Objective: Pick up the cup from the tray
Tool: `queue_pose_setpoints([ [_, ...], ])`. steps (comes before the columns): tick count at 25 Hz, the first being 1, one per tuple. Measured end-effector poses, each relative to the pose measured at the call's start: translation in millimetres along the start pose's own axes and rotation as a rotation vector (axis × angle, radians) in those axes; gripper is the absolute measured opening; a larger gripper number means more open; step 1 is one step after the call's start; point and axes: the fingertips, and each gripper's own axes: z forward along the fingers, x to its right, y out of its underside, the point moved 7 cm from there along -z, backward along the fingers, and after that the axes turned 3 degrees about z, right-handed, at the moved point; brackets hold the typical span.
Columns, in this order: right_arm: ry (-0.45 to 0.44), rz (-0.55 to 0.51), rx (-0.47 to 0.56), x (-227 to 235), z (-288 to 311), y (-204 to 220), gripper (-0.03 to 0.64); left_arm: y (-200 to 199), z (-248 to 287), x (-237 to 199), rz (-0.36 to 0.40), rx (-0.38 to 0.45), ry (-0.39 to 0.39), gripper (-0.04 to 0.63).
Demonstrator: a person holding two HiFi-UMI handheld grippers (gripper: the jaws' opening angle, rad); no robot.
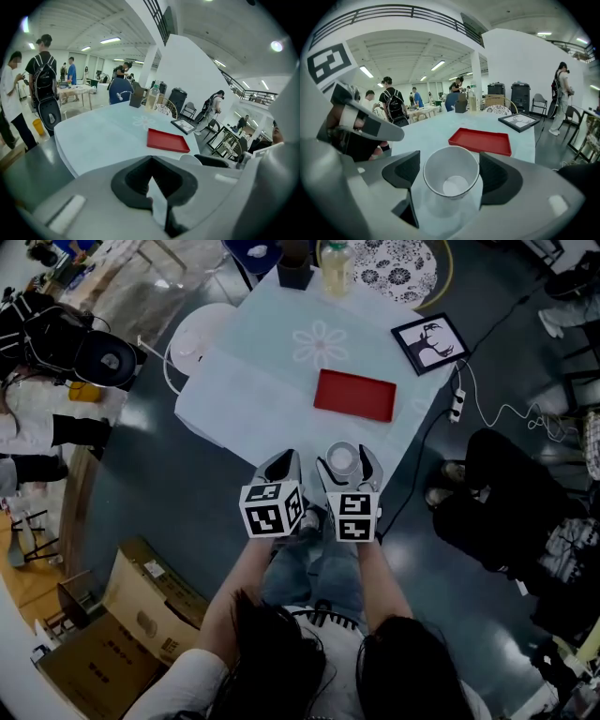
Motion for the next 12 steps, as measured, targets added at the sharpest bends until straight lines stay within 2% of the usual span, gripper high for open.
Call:
queue_pose_setpoints([
  [3, -0.022, 0.010, 0.033, 0.8, -4.2, -7.3, 0.425, 1.0, -0.6, -0.4, 0.005, -0.003, 0.010, 0.000],
  [12, -0.005, -0.004, 0.142, 1.4, -35.6, -45.1, 0.445, -15.5, -10.9, 15.7, 0.042, 0.045, 0.084, 0.000],
])
